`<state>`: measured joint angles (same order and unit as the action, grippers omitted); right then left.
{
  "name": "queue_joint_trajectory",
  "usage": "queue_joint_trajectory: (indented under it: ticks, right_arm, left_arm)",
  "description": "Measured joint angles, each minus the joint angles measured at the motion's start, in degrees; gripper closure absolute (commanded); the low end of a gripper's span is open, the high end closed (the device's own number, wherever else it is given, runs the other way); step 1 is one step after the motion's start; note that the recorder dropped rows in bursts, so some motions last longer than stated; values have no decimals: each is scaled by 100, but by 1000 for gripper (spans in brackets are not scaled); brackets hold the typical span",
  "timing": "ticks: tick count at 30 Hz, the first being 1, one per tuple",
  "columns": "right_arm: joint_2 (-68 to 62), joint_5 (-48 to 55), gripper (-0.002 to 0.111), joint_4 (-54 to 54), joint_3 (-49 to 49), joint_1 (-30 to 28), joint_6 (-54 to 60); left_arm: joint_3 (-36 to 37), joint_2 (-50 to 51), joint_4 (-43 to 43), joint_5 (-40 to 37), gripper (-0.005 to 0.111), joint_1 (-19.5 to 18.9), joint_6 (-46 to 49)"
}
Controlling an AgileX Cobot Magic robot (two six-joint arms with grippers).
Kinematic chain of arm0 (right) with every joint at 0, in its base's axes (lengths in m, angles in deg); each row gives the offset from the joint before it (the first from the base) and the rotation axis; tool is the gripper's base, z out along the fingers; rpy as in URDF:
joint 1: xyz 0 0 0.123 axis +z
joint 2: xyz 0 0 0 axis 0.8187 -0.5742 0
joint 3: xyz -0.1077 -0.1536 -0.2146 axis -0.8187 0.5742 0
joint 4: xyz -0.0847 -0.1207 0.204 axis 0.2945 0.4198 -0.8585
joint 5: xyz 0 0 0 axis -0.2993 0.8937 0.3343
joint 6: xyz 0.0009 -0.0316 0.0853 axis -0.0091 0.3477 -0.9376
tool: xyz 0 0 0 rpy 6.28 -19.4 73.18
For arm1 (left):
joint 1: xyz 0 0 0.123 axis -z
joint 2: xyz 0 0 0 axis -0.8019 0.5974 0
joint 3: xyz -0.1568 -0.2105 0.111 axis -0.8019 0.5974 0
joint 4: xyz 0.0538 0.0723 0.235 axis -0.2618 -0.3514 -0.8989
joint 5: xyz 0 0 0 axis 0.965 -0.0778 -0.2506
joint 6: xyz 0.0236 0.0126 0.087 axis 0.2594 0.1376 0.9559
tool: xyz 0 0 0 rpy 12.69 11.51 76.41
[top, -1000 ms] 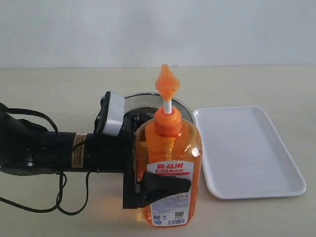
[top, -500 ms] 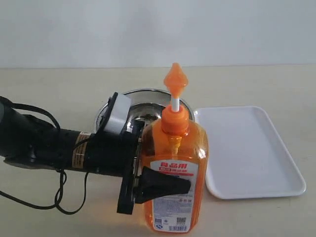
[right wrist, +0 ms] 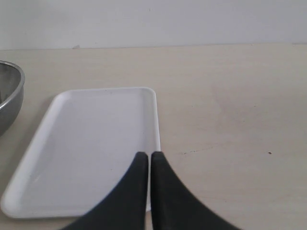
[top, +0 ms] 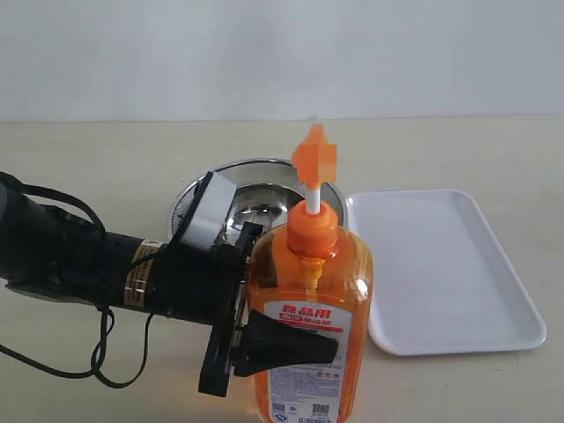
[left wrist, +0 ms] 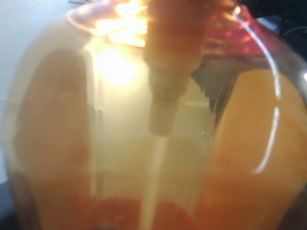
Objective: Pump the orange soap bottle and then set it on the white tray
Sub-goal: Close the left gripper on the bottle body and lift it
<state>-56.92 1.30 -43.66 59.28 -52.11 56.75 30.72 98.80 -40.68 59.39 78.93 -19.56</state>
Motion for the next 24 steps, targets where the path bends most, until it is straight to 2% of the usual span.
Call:
queue_joint_trajectory:
  ticks: [24]
  right_arm:
    - [0, -147, 109, 150, 0, 0, 0]
  left_arm:
    - [0, 0, 185, -12, 102, 0, -93]
